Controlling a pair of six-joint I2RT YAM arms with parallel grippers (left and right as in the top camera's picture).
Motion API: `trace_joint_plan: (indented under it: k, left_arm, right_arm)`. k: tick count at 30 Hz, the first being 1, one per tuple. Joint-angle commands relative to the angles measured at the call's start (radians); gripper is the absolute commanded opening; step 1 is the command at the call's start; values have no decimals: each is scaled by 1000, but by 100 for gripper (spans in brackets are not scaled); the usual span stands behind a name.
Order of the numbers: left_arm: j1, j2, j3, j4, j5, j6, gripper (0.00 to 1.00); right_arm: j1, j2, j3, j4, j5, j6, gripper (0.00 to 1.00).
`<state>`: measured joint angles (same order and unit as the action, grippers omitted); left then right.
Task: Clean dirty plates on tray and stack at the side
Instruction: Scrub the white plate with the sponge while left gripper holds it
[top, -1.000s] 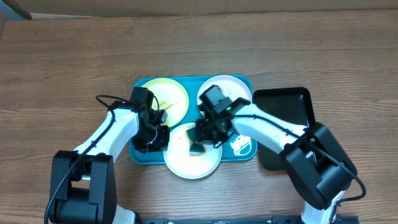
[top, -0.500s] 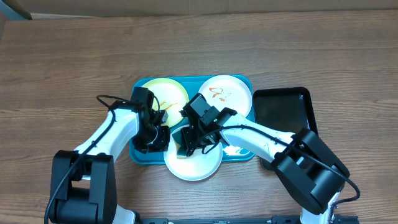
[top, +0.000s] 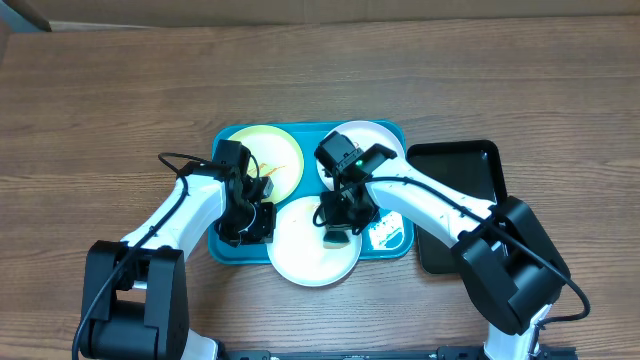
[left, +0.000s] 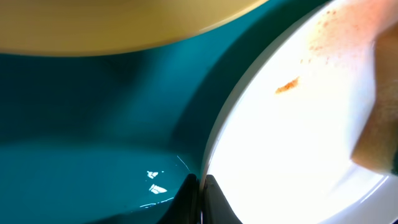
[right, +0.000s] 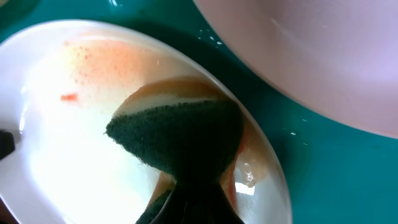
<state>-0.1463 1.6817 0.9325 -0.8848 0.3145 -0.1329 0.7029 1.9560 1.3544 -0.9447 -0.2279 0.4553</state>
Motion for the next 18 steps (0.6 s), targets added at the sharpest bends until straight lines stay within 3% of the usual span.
trace_joint_plan:
  k: [1,18]
  left_arm:
    - [5,5,9,0,-26,-21,4]
    - [-45,5,9,-8,-26,17,4]
  right_arm:
    - [16,10,32,-26,41,-61,4]
    - [103,48,24,98,156,-387,4]
